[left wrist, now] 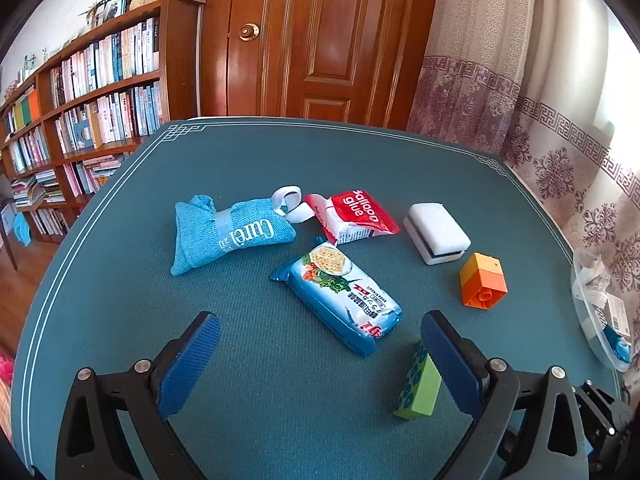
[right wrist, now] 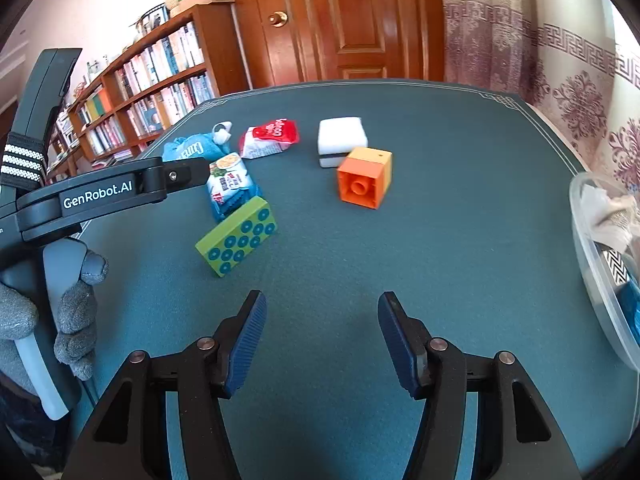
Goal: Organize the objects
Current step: 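Grasp the lime-green dotted block with the right gripper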
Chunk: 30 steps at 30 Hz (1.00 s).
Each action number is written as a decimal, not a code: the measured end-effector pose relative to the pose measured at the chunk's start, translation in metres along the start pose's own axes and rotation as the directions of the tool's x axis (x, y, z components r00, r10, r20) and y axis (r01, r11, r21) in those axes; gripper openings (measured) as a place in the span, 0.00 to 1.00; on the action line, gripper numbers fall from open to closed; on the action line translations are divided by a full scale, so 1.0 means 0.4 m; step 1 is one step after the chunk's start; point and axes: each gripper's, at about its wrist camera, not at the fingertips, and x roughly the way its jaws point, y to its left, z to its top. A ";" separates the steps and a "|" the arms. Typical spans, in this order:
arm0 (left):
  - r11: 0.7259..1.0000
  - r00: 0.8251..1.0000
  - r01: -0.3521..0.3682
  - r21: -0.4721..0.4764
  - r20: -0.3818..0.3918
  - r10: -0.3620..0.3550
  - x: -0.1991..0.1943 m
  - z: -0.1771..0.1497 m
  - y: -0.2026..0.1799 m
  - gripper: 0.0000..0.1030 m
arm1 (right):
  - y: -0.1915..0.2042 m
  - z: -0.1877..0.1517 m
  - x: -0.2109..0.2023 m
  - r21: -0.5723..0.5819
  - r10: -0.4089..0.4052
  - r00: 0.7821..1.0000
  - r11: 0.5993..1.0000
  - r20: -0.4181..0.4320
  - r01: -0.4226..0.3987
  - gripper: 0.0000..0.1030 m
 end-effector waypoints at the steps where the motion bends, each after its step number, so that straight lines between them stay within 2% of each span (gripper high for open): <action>1: 1.000 1.000 -0.004 -0.008 -0.001 0.004 0.001 0.001 0.007 0.99 | 0.012 0.007 0.014 -0.022 0.014 1.000 1.000 -0.006 -0.014 0.58; 4: 0.999 1.000 -0.018 -0.030 -0.003 0.018 0.005 0.004 0.026 0.99 | 0.049 0.023 0.048 -0.094 0.057 0.998 0.994 -0.022 -0.059 0.58; 8: 0.997 0.999 -0.031 -0.066 -0.010 0.031 0.012 0.007 0.052 0.99 | 0.088 0.041 0.085 -0.184 0.074 0.997 0.980 -0.034 -0.079 0.58; 14: 0.996 0.999 -0.032 -0.081 -0.022 0.030 0.020 0.002 0.062 0.99 | 0.102 0.072 0.124 -0.242 0.085 0.995 0.965 -0.058 -0.096 0.58; 17: 0.996 0.999 -0.033 -0.078 -0.027 0.031 0.024 0.000 0.061 0.99 | 0.099 0.083 0.138 -0.243 0.090 0.994 0.964 -0.066 -0.104 0.60; 22: 0.996 0.999 -0.035 -0.087 -0.034 0.032 0.030 -0.001 0.067 0.99 | 0.088 0.103 0.149 -0.208 0.102 0.993 0.972 -0.059 -0.112 0.77; 30: 0.996 0.998 -0.043 -0.082 -0.043 0.039 0.037 -0.008 0.064 0.99 | 0.082 0.125 0.162 -0.171 0.121 0.991 0.977 -0.055 -0.129 0.75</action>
